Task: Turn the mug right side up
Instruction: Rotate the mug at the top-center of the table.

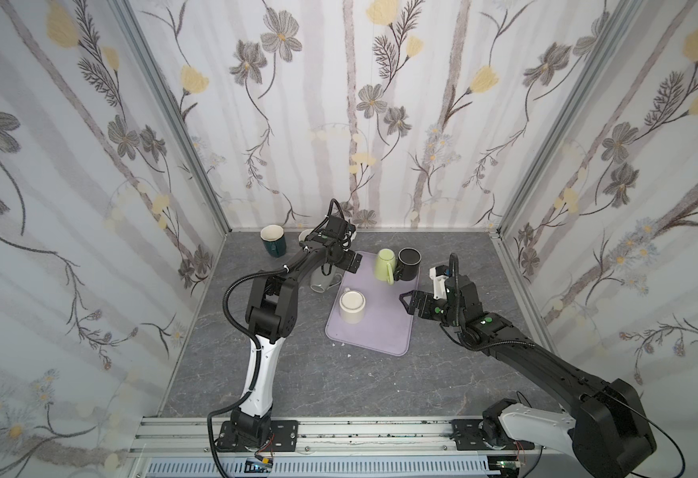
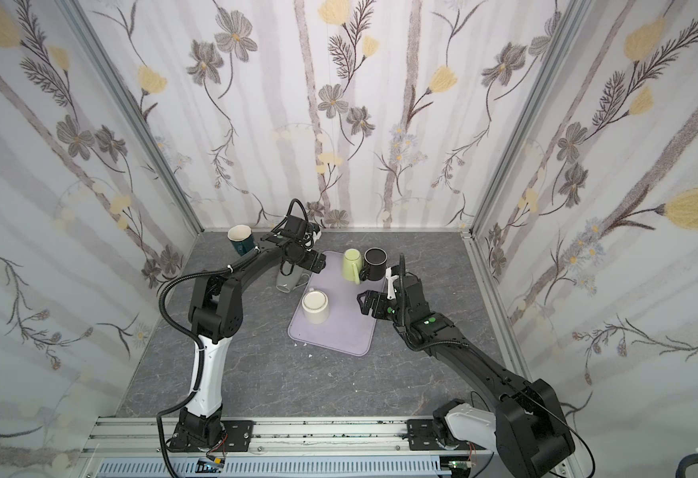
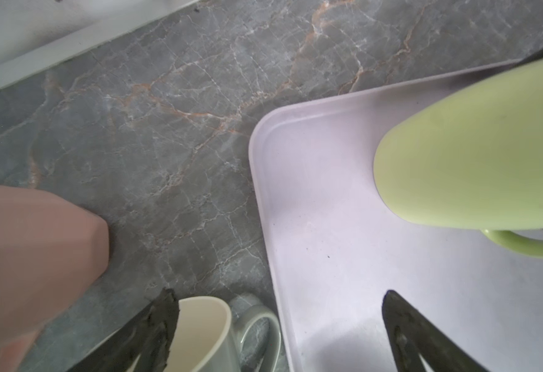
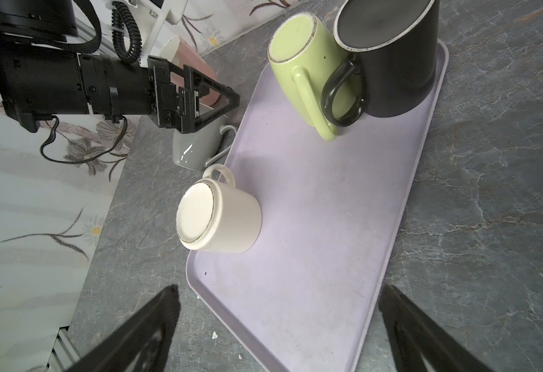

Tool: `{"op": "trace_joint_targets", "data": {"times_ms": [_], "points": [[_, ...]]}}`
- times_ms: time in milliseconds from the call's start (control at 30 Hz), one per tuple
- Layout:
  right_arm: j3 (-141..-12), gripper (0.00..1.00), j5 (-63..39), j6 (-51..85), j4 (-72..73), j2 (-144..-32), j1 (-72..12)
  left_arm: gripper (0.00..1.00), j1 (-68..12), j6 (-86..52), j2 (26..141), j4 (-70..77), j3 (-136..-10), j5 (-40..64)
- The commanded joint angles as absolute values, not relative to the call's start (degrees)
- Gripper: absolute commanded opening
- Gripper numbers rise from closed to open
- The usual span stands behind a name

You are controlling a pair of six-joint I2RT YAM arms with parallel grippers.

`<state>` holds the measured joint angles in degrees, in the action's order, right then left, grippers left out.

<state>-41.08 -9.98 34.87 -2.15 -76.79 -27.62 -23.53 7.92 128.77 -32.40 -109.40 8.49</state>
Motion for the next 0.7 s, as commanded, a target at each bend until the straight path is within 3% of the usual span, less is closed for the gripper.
{"op": "trace_joint_targets", "data": {"times_ms": [0, 267, 667], "points": [[-40.43, 0.97, -10.29, 34.52, -0.28, -76.12, -27.63, 1.0, -24.11, 8.04, 126.97, -33.68, -107.55, 8.47], [-38.86, 0.97, -10.55, 34.74, -0.25, -74.64, -27.59, 1.0, -24.16, 2.88, 120.21, -30.45, -99.64, 10.14], [-42.36, 0.96, -12.45, 32.18, 0.11, -76.75, -27.8, 1.0, -24.22, -3.06, 111.6, -32.72, -93.92, 1.12]]}}
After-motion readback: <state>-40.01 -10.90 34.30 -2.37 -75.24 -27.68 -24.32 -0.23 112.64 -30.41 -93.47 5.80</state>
